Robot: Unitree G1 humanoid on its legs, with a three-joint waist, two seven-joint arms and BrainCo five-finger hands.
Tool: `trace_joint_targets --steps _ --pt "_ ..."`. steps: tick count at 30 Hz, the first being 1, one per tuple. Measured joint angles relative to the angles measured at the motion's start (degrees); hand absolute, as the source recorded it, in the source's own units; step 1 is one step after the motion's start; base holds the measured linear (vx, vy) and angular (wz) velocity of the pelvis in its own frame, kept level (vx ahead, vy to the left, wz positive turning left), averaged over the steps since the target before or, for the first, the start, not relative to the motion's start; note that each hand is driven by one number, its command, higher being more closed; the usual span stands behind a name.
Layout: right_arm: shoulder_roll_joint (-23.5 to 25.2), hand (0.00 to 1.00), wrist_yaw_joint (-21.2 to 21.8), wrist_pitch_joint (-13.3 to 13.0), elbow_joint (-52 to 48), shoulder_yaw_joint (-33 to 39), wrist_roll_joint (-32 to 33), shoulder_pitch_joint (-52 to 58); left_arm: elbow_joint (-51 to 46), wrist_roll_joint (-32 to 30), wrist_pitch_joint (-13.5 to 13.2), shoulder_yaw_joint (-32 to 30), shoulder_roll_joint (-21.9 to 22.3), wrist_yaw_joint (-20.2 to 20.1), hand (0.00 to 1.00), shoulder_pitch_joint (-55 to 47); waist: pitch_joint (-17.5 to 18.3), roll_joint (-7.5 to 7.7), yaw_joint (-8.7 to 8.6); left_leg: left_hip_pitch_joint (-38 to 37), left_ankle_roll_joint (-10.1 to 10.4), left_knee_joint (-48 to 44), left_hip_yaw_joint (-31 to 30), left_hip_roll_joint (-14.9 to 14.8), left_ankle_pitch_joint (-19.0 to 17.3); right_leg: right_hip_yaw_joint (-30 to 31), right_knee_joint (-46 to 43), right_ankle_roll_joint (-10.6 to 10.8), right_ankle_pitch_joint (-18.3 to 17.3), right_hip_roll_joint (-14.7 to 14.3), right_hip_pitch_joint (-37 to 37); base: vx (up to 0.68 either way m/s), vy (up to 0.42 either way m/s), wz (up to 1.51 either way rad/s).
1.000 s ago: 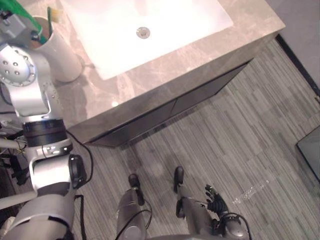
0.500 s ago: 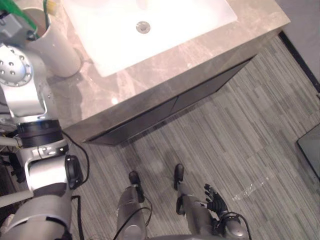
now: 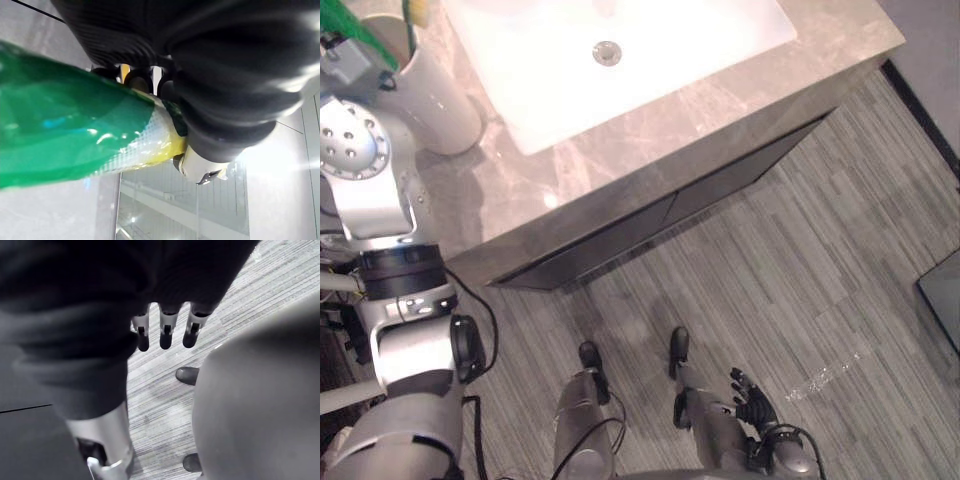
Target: Organize washtable
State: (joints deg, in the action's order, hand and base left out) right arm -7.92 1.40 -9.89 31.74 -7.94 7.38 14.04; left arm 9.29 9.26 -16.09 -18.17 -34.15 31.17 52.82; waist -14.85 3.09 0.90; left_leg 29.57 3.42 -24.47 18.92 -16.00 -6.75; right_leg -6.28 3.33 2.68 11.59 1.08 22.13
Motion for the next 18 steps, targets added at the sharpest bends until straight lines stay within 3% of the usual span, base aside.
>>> trace_joint_targets --steps 18 --pt "-0.01 0.00 -0.05 0.01 0.04 -0.92 -0.02 0.00 -0.26 0.01 0.00 0.02 0.00 -1.07 1.00 -0.01 0.06 0.03 0.00 -0.40 -0.01 0.05 0.00 0.03 0.03 0.00 0.00 -0.03 0.02 0.01 -0.34 0.00 0.000 0.00"
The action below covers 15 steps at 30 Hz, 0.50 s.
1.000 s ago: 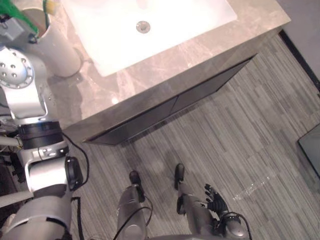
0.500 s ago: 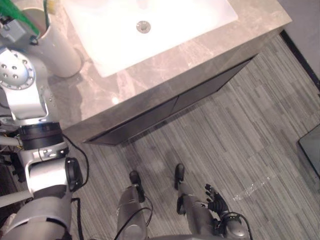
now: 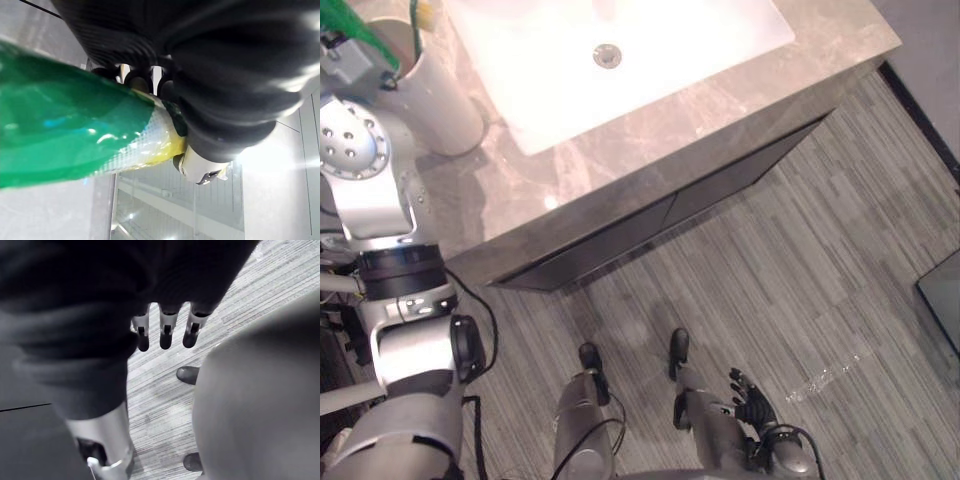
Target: Organize washtable
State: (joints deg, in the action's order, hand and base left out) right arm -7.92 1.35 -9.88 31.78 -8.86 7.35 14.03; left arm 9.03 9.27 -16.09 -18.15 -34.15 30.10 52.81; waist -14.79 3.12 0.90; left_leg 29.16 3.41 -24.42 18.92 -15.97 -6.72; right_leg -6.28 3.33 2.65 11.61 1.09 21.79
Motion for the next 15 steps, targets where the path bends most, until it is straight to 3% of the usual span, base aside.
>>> trace_joint_targets --steps 15 --pt "0.36 0.00 -0.01 0.00 0.46 -0.52 -0.02 -0.02 0.00 0.06 0.00 0.00 0.00 -0.13 1.00 -0.41 0.43 0.12 0.02 -0.46 0.00 0.43 0.03 0.04 0.03 0.00 0.22 -0.07 0.06 -0.01 -0.46 0.00 0.000 0.00"
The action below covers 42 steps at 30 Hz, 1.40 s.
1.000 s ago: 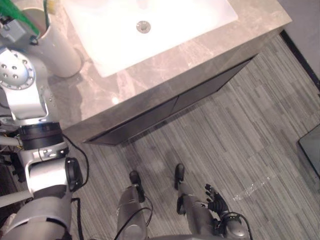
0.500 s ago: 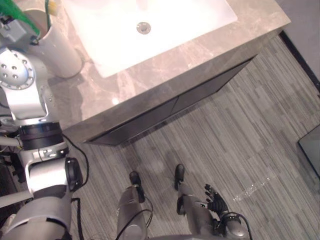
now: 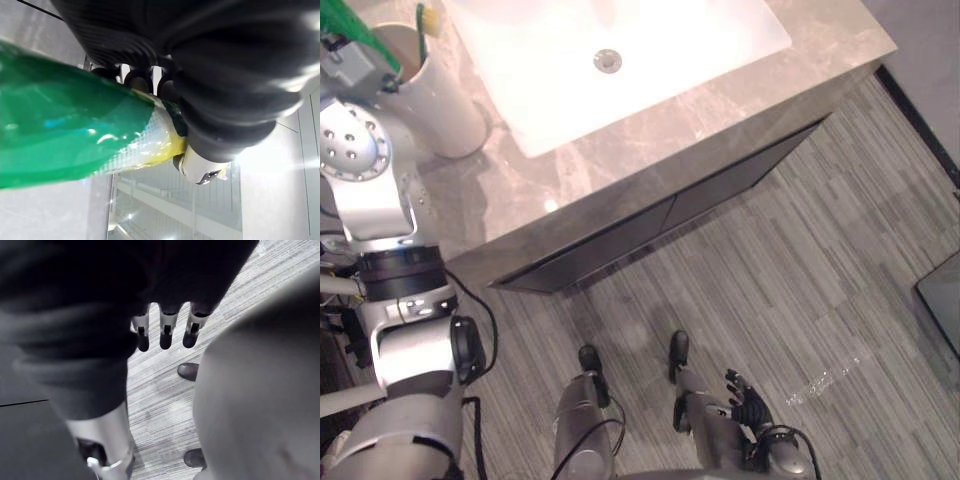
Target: Organize washtable
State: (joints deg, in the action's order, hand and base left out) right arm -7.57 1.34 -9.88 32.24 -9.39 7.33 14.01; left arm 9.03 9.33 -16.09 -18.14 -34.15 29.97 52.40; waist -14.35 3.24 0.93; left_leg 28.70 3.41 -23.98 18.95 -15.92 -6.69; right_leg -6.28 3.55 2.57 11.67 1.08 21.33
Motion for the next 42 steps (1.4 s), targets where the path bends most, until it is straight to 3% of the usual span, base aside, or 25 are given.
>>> trace_joint_targets --steps 7,20,42 --pt "0.43 0.00 0.01 0.11 0.79 -0.27 -0.03 0.02 0.01 0.03 0.00 0.25 0.03 -0.13 1.00 -1.83 3.20 -0.03 -0.07 -0.07 0.09 0.20 0.05 0.10 0.06 0.02 0.54 -0.13 0.12 -0.03 -0.14 0.00 0.000 0.00" --pt "0.43 0.00 0.02 0.16 0.87 -0.26 -0.10 0.01 0.01 0.04 0.00 2.00 0.05 -1.36 1.00 -2.15 3.69 0.06 -0.03 -1.67 0.47 2.10 -0.17 0.71 1.15 -0.48 0.68 -0.45 0.01 0.14 -1.24 0.00 0.024 0.02" --pt "0.55 0.00 -0.02 0.25 3.12 -0.31 -0.58 0.01 0.69 0.04 0.00 4.67 0.93 -2.56 1.00 -3.27 7.77 0.50 -0.02 -4.62 1.09 4.95 0.02 1.40 2.07 -0.96 1.79 -0.52 0.02 0.24 -3.40 0.01 0.025 0.00"
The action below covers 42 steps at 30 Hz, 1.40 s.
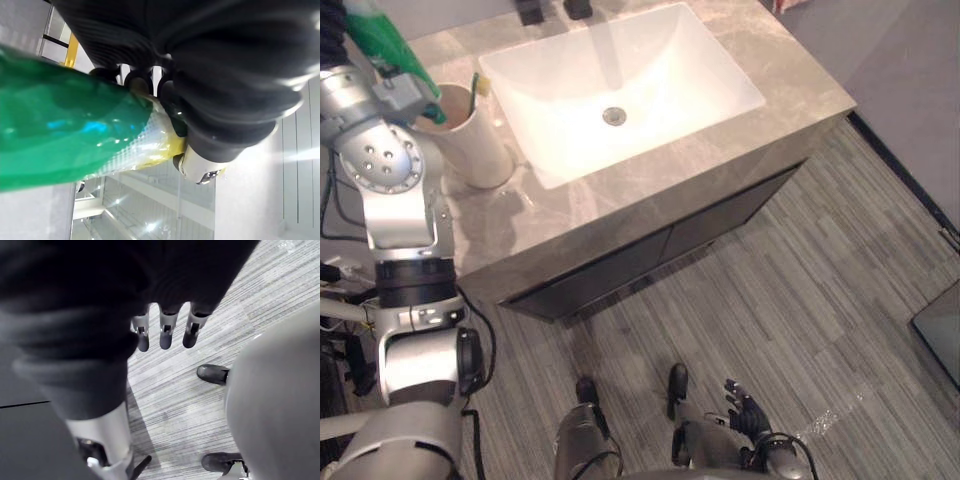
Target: Organize washtable
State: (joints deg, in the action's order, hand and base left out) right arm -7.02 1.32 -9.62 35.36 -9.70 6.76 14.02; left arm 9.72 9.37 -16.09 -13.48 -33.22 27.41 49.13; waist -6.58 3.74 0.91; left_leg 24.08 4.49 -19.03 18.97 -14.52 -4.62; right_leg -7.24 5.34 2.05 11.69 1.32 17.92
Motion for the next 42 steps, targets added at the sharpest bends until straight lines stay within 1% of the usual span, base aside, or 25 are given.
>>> trace_joint_targets --steps 3,7,11,14,17,23,25,27,30,31,37,42 --pt "-0.01 0.00 0.00 0.00 0.30 0.01 -0.52 0.00 0.18 -0.02 0.00 0.58 1.10 -0.03 1.00 -0.56 0.39 -0.04 0.00 -1.06 0.07 1.12 -0.13 0.54 0.23 -0.02 0.15 -0.01 -0.02 0.25 -0.65 0.00 0.000 0.00" --pt "0.00 0.00 0.00 0.02 1.13 0.00 -0.65 0.00 0.20 -0.12 0.00 2.06 1.14 -1.15 1.00 -0.58 0.45 -0.01 -0.01 -1.05 0.07 1.40 -0.11 0.73 0.23 -0.27 0.14 -0.14 -0.13 0.50 -0.75 -0.01 0.015 0.03" --pt "0.00 0.00 0.00 0.09 1.60 -0.01 -0.66 0.03 0.20 -0.11 0.00 2.07 1.14 -1.12 1.00 -0.58 0.62 0.02 0.01 -1.08 0.01 1.45 -0.09 0.93 0.30 -0.36 0.08 -0.14 -0.12 0.70 -0.75 -0.01 0.034 0.02" --pt "0.11 0.00 0.00 0.09 1.86 -0.33 -0.66 0.03 1.11 -0.11 0.00 2.10 1.14 -1.13 1.00 -0.58 1.86 0.03 -0.03 -1.49 -0.15 1.34 -0.11 1.07 0.41 -0.31 0.11 -0.14 -0.12 0.75 -1.09 0.03 0.019 -0.01" --pt "0.67 0.00 0.00 0.09 2.33 -0.34 -0.80 0.05 1.65 -0.11 0.02 2.15 1.62 -1.15 1.00 -0.58 2.14 0.08 -0.03 -3.11 -0.16 1.95 -0.22 1.35 0.40 -0.45 0.15 -0.05 -0.27 0.89 -2.53 0.03 0.031 0.02" --pt "1.25 0.00 0.06 0.25 4.82 -0.35 -3.43 0.06 2.11 -0.13 0.02 4.53 4.01 -1.24 1.00 -0.79 2.78 0.53 0.23 -4.71 0.03 3.24 -1.78 2.07 0.52 -2.30 0.14 -0.54 -1.34 1.24 -4.74 0.00 0.018 0.16" --pt "1.27 0.00 0.09 0.74 6.41 -0.38 -4.72 0.06 2.86 -0.48 0.02 5.14 4.26 -1.29 1.00 -0.98 4.11 0.89 0.27 -4.98 0.03 4.74 -2.07 2.84 1.36 -2.73 0.16 -0.47 -1.47 1.67 -4.57 0.03 0.015 0.13" --pt "1.30 0.00 0.06 1.12 7.07 -0.35 -5.15 -0.01 4.53 -0.51 0.04 5.49 4.45 -1.36 1.00 -0.97 4.29 0.89 0.26 -5.49 -0.10 5.55 -2.54 3.49 1.91 -3.21 0.16 -0.38 -1.52 2.06 -4.86 0.04 0.016 0.17" --pt "1.33 0.00 0.08 1.11 7.14 -0.39 -5.25 -0.02 6.75 -0.54 0.29 6.55 4.52 -1.86 1.00 -0.97 4.31 0.93 0.33 -5.45 -0.33 6.31 -3.24 4.14 2.38 -3.82 0.16 -0.29 -1.57 2.46 -4.93 0.02 0.019 0.14" --pt "1.32 0.00 0.08 1.11 7.17 -0.39 -5.24 -0.02 7.39 -0.69 0.82 6.68 4.53 -2.35 1.00 -0.97 4.31 0.93 0.38 -5.45 -0.45 6.57 -3.33 4.56 2.48 -3.90 0.16 -0.18 -1.61 2.66 -4.92 0.01 0.025 0.11" --pt "0.94 0.00 0.10 1.05 6.97 -1.75 -4.70 -0.02 8.14 -1.06 1.22 8.92 4.52 -2.46 1.00 -0.04 4.51 1.23 0.27 -4.07 -0.51 6.40 -4.37 4.72 2.51 -4.70 0.14 0.05 -1.70 2.93 -4.28 0.02 0.015 0.10" --pt "0.92 0.00 0.13 1.04 6.25 -2.00 -4.64 0.28 8.26 -1.06 1.23 11.38 4.74 -2.50 1.00 3.23 4.55 1.29 0.18 -3.51 -0.52 6.15 -4.72 4.63 2.50 -5.14 0.01 0.06 -1.70 2.86 -4.00 0.01 -0.001 0.03"
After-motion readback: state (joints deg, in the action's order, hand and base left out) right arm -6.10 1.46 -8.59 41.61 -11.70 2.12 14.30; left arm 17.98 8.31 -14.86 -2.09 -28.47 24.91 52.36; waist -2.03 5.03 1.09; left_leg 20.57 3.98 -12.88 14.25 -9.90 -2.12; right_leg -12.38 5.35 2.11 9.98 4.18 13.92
